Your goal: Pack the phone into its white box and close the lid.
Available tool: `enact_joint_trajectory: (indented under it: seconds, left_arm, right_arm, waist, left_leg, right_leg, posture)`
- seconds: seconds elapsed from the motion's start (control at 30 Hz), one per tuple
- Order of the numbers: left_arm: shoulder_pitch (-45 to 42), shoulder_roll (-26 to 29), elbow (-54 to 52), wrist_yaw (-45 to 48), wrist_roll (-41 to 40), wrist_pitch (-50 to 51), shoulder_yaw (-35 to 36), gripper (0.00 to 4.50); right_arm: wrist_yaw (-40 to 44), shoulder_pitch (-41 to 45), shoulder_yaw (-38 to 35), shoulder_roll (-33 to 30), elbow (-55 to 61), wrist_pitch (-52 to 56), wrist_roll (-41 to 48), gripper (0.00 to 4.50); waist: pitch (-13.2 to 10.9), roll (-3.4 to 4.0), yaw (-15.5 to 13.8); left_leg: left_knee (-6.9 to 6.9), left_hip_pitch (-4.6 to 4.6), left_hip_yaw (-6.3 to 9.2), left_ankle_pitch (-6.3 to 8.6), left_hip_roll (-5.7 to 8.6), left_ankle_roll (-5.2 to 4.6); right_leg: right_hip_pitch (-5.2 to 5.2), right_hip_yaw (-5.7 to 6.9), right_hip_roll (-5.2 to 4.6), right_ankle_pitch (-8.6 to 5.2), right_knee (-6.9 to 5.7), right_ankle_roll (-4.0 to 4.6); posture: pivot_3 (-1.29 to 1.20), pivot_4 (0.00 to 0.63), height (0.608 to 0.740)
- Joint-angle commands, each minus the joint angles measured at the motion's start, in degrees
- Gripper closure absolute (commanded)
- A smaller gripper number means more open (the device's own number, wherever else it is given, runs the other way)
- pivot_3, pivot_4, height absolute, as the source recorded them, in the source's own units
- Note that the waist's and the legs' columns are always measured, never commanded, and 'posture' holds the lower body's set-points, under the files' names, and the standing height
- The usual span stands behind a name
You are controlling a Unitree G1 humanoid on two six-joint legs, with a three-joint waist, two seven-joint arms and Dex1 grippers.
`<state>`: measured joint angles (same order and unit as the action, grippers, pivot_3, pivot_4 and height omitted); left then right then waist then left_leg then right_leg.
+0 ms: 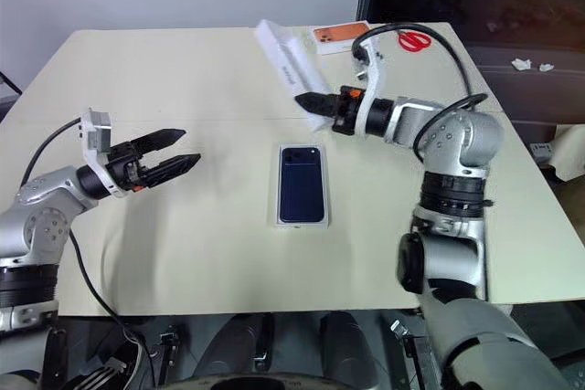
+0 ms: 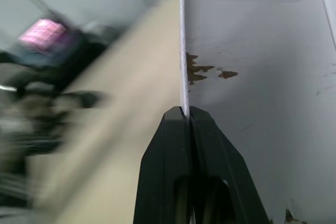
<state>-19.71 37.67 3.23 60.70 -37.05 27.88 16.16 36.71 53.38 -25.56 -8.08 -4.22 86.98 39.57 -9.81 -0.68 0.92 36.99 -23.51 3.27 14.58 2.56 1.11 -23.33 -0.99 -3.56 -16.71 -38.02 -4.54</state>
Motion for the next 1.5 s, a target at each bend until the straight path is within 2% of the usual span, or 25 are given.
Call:
enact_joint_trajectory:
  seconds: [0.03, 0.23, 0.33, 0.43, 0.5, 0.6, 0.8, 0.87, 1.13, 1.27, 1.5]
  left_arm:
    - [-0.8, 0.8, 0.6, -0.7, -0.6, -1.5, 2.7, 0.00]
    - [0.5, 0.0, -1.7, -2.1, -1.1, -1.4, 3.0, 0.00]
    - [1.5, -0.8, -2.7, -2.7, -1.2, -1.5, 2.7, 0.00]
    - [2.8, -2.2, -4.2, -3.5, -1.1, -1.4, 2.0, 0.00]
    - [3.4, -3.2, -5.5, -4.1, -1.8, -0.4, 1.5, 0.00]
    - [4.8, -4.2, -7.0, -3.6, -2.2, 0.5, -0.1, 0.78]
    - [4.1, -6.5, -6.6, -4.8, -2.1, 0.5, -1.5, 3.81]
    - [3.5, -6.5, -6.2, -5.1, -2.1, 0.1, -1.2, 4.46]
    - [1.6, -5.9, -4.0, -4.7, -1.9, -0.9, -0.2, 4.46]
    - [1.4, -6.3, -3.8, -5.1, -1.7, -1.3, -0.6, 4.46]
    - [2.3, -7.0, -4.6, -5.6, -1.9, -1.1, -1.1, 4.46]
  right_arm:
    - [-5.3, -2.6, -1.9, 7.0, 5.1, 5.5, 11.0, 4.48]
    - [-19.0, -10.2, -1.9, 16.3, 4.3, 5.5, 20.7, 4.48]
    - [-25.1, -12.5, -3.5, 19.5, 2.8, 5.5, 21.0, 4.48]
    - [-27.5, -15.3, -2.5, 21.6, 3.0, 5.5, 21.7, 4.48]
    - [-30.6, -16.0, -4.6, 23.4, 1.8, 5.5, 23.1, 4.48]
    - [-34.5, -16.9, -7.2, 24.1, 0.0, 5.5, 25.5, 4.50]
    - [-40.7, -17.4, -6.5, 24.3, -1.2, 2.5, 31.2, 4.50]
    - [-43.1, -17.1, -5.7, 24.1, -1.8, 0.9, 33.2, 4.50]
    - [-56.1, -15.7, -0.6, 23.6, -4.3, -7.2, 48.5, 4.50]
    - [-64.8, -17.4, 4.2, 23.2, -3.7, -14.0, 58.4, 4.50]
    - [-72.6, -20.1, 14.1, 19.2, 0.3, -24.2, 70.8, 4.50]
  waist:
    - [0.0, 0.00, 0.1]
    - [0.0, 0.00, 0.1]
    - [0.0, 0.01, 0.1]
    - [0.0, 0.01, 0.2]
    - [0.0, 0.02, 0.3]
    - [0.1, 0.04, 0.2]
    - [0.1, 0.03, 0.2]
    - [0.1, 0.03, 0.2]
    - [0.0, 0.04, 0.4]
    - [0.0, 0.03, 0.6]
    - [0.0, 0.03, 1.6]
  left_leg:
    - [-0.01, 0.00, 0.01, 0.00, 0.00, 0.00]
    - [-0.03, -0.02, 0.00, 0.00, 0.01, 0.01]
    - [-0.03, -0.02, -0.02, 0.00, 0.01, 0.00]
    - [-0.05, -0.02, -0.02, 0.00, 0.01, 0.00]
    - [-0.06, -0.02, -0.03, 0.00, 0.01, 0.00]
    - [-0.05, 0.00, -0.03, 0.00, 0.00, 0.00]
    - [-0.01, 0.00, -0.03, 0.00, 0.01, -0.01]
    - [-0.02, 0.00, -0.03, 0.00, 0.01, -0.01]
    - [-0.02, 0.00, -0.04, -0.01, 0.00, -0.02]
    - [-0.02, 0.00, -0.04, -0.01, -0.01, -0.02]
    - [-0.02, -0.01, -0.03, -0.01, -0.03, -0.03]
  right_leg:
    - [-0.02, 0.00, 0.00, 0.00, -0.01, 0.00]
    - [-0.05, -0.01, 0.00, 0.00, 0.00, 0.00]
    - [-0.05, -0.02, 0.00, 0.00, -0.01, 0.00]
    - [-0.07, -0.01, 0.00, 0.00, -0.01, 0.00]
    - [-0.08, -0.02, 0.01, 0.00, -0.01, 0.00]
    - [-0.03, -0.02, 0.01, 0.00, -0.01, 0.00]
    - [0.01, 0.00, 0.00, 0.00, 0.00, 0.00]
    - [-0.01, 0.00, 0.02, 0.00, -0.01, 0.00]
    - [0.00, 0.00, 0.05, 0.00, -0.02, 0.00]
    - [-0.01, 0.00, 0.06, 0.00, -0.01, 0.00]
    - [0.00, 0.01, 0.08, -0.01, -0.01, -0.01]
  posture:
    - [0.00, 0.150, 0.740]
    - [0.00, 0.150, 0.740]
    - [0.00, 0.150, 0.740]
    - [0.00, 0.150, 0.740]
    - [0.00, 0.150, 0.740]
    - [0.00, 0.150, 0.740]
    - [0.00, 0.150, 0.740]
    - [0.00, 0.150, 0.740]
    - [0.00, 0.150, 0.740]
    - [0.00, 0.150, 0.740]
    - [0.00, 0.150, 0.740]
